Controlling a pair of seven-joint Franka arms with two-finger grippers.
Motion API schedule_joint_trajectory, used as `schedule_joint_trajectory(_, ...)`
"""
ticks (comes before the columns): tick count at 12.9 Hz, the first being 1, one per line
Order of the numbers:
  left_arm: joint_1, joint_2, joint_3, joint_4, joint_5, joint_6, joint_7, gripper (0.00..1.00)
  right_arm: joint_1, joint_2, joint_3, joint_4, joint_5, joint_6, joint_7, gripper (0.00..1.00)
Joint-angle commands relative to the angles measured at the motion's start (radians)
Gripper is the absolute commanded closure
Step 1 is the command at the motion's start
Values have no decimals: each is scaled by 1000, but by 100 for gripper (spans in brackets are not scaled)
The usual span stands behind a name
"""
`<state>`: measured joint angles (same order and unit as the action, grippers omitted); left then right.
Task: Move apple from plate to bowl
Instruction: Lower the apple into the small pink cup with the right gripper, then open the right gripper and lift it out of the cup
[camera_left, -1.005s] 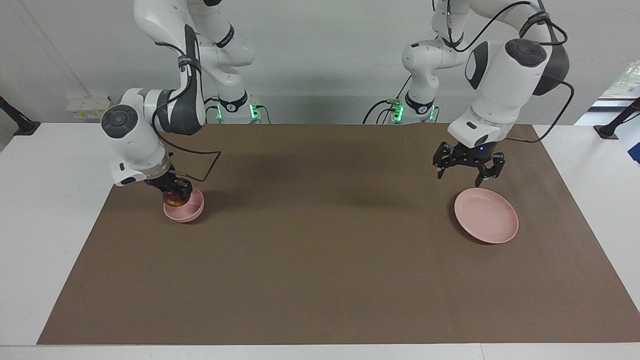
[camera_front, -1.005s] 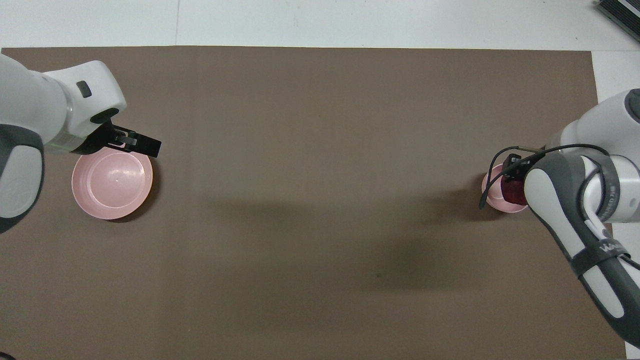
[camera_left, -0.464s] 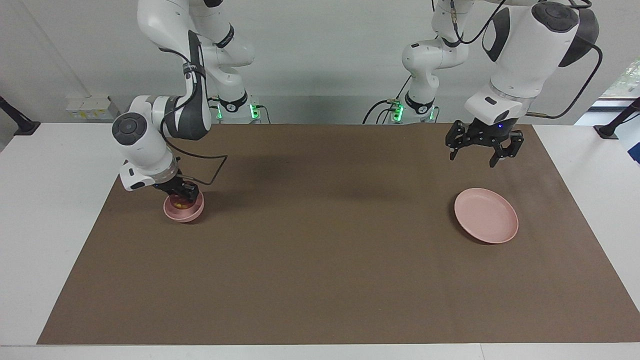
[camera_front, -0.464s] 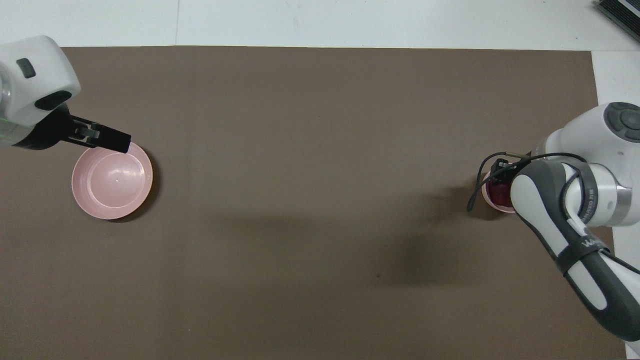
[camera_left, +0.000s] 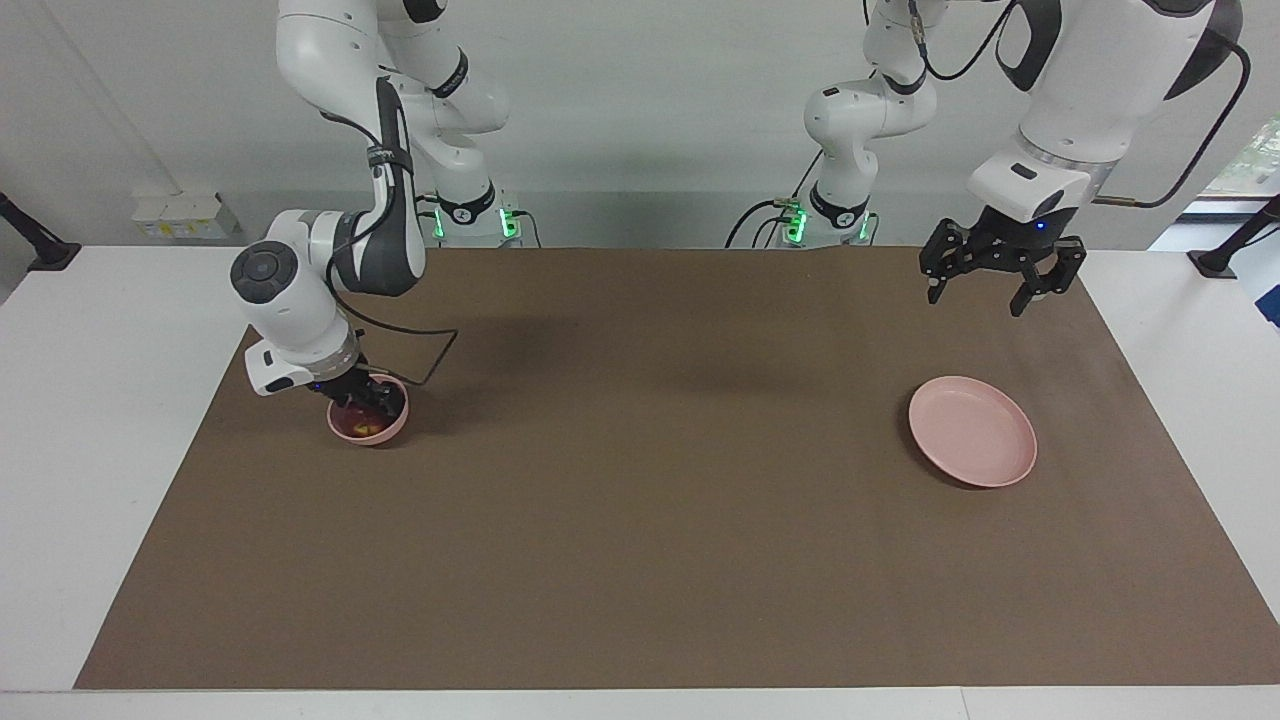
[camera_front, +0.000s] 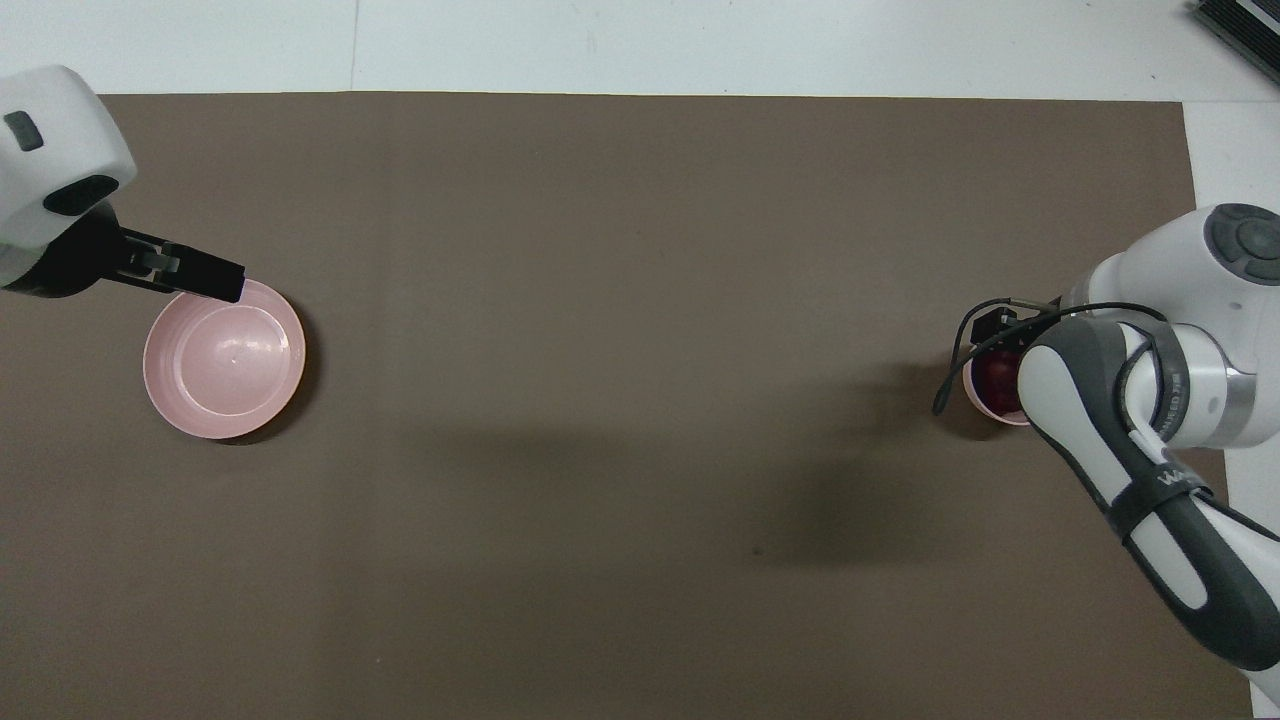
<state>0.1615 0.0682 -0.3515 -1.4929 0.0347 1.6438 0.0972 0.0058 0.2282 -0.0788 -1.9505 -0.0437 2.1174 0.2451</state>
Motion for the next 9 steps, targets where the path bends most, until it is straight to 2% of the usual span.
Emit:
schedule_joint_trajectory(1, -77, -13, 84, 16, 5, -44, -7, 0, 5, -67, 13, 89, 12, -94, -27, 0)
schedule_joint_trajectory(4, -167, -34, 169, 13, 5, -76, -10, 0, 67, -147, 14, 226, 4, -247, 0, 0)
schedule_joint_trajectory(7, -245, -65, 253, -16, 5, -111, -11, 0, 126, -246, 19, 246, -4, -353, 25, 0)
schedule_joint_trajectory(9, -264, -82, 272, -30, -4, -110, -34, 0, 125, -274, 16, 356, -4, -506, -13, 0)
